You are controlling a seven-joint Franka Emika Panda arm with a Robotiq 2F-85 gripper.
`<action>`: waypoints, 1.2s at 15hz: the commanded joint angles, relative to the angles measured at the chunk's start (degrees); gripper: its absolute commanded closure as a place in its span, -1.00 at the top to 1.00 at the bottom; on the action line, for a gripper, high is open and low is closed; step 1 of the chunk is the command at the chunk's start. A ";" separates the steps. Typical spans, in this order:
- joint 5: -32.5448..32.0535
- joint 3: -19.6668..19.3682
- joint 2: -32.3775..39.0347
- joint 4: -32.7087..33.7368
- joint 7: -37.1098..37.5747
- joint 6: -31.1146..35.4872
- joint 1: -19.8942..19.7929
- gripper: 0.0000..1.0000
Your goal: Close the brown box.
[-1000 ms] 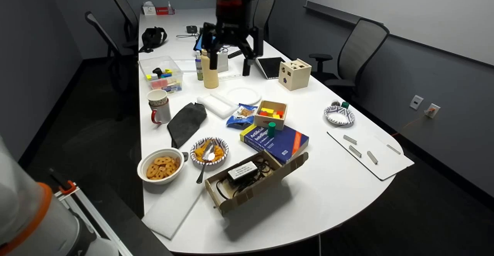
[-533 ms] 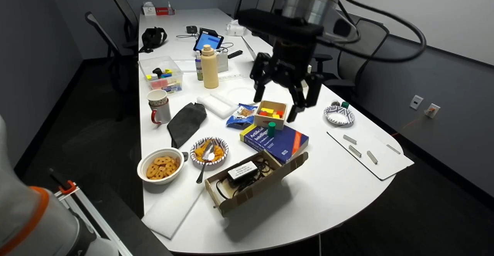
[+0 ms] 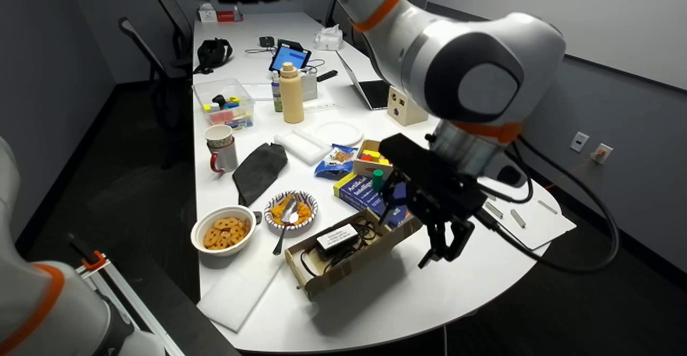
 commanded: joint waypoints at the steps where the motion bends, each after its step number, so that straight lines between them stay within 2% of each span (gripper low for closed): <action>1: 1.60 0.72 7.35 2.25 -1.40 1.71 -2.93 1.00; 10: 6.46 4.89 18.71 5.60 0.84 10.22 -6.24 1.00; 18: 8.79 8.34 20.17 5.64 1.01 13.66 -6.55 1.00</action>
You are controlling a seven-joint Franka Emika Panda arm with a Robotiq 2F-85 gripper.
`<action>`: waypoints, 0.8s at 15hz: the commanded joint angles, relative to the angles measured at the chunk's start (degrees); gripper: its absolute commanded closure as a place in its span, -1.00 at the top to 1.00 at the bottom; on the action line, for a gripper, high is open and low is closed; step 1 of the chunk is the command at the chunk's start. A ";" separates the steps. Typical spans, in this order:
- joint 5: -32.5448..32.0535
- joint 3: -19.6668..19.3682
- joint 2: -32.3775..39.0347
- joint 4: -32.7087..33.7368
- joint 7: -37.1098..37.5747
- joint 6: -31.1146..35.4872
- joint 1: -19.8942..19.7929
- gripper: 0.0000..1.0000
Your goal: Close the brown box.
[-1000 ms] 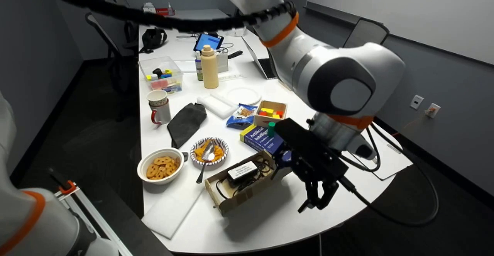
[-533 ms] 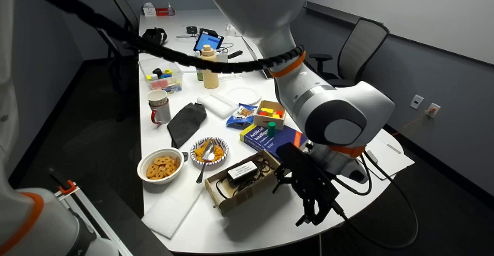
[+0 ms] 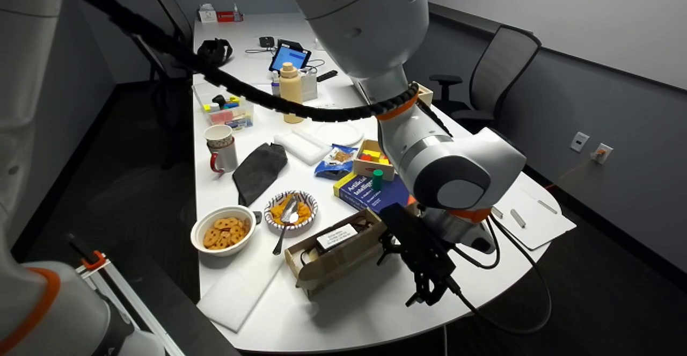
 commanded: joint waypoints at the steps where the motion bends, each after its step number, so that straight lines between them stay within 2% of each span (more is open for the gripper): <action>1: 2.73 2.35 -0.97 0.21 -0.65 0.43 -1.25 1.00; 5: 4.37 4.69 -2.99 -1.44 -2.00 0.18 -0.30 1.00; 12: 0.39 7.18 -1.63 -4.92 -2.56 1.76 4.48 1.00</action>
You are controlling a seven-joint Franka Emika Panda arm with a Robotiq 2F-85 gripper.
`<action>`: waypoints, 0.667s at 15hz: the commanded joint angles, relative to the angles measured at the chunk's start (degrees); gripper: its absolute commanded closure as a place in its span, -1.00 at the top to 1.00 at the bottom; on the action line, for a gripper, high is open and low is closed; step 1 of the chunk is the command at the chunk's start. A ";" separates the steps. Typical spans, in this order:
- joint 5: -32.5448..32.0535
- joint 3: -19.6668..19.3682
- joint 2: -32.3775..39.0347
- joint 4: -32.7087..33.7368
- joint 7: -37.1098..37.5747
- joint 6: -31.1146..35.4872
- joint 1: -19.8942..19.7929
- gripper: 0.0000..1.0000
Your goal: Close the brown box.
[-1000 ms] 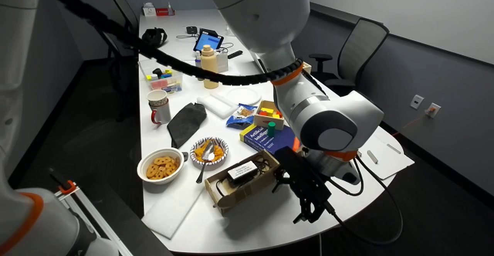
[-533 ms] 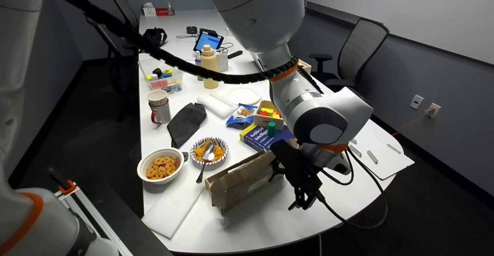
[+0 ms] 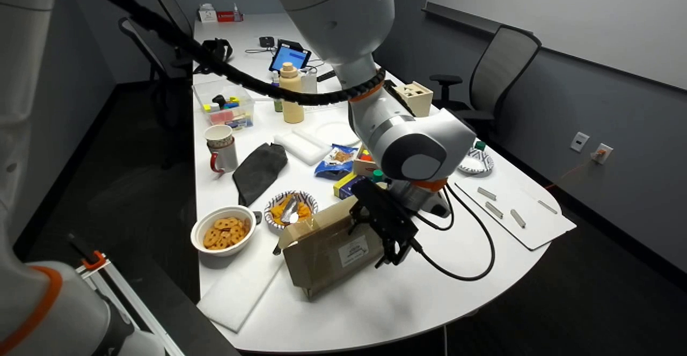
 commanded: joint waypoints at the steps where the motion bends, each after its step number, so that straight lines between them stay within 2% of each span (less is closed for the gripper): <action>1: -2.43 0.53 -0.48 -3.61 -1.10 2.07 2.61 1.00; 6: -4.39 1.86 -1.37 -6.93 -1.12 5.13 5.64 1.00; 10: -8.01 2.31 -0.08 -8.61 0.13 11.64 8.61 1.00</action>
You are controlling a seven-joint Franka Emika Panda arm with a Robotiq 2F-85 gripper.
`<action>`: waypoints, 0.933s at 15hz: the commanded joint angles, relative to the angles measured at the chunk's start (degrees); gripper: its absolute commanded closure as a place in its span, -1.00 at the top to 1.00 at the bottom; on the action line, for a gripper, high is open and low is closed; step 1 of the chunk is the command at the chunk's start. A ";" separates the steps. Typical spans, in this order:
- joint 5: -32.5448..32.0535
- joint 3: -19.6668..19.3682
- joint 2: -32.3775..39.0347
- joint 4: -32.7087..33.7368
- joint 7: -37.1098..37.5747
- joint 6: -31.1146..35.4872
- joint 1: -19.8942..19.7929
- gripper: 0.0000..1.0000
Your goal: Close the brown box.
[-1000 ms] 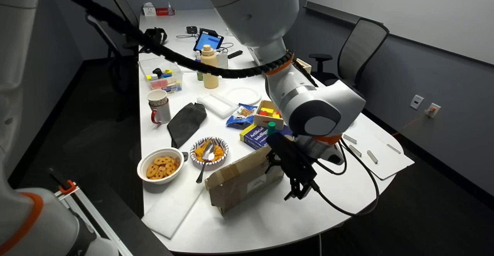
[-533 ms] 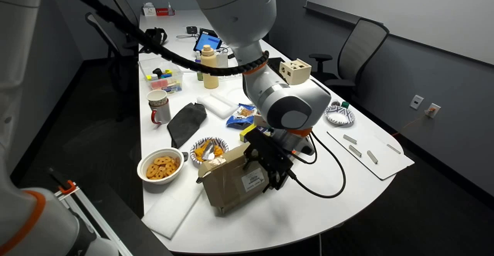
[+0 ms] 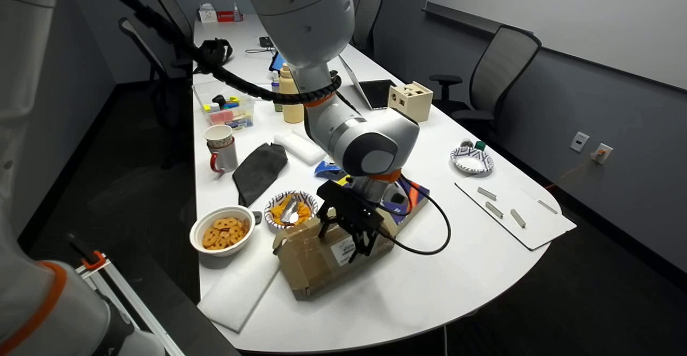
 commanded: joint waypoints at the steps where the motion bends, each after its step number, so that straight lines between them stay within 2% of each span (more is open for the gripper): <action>1: -3.81 0.09 0.21 -2.72 1.05 6.64 2.57 1.00; 4: -5.23 0.74 0.29 -4.41 0.38 11.95 2.98 1.00; 10: -7.70 -0.36 0.62 -6.34 -2.38 14.93 0.75 1.00; 12: -7.54 0.25 0.33 -6.31 -3.79 12.62 -0.73 1.00; 13: -4.99 2.18 -1.94 -6.19 -5.52 6.93 -2.77 1.00; 14: -6.81 0.63 0.60 -5.07 -2.34 11.37 -0.26 1.00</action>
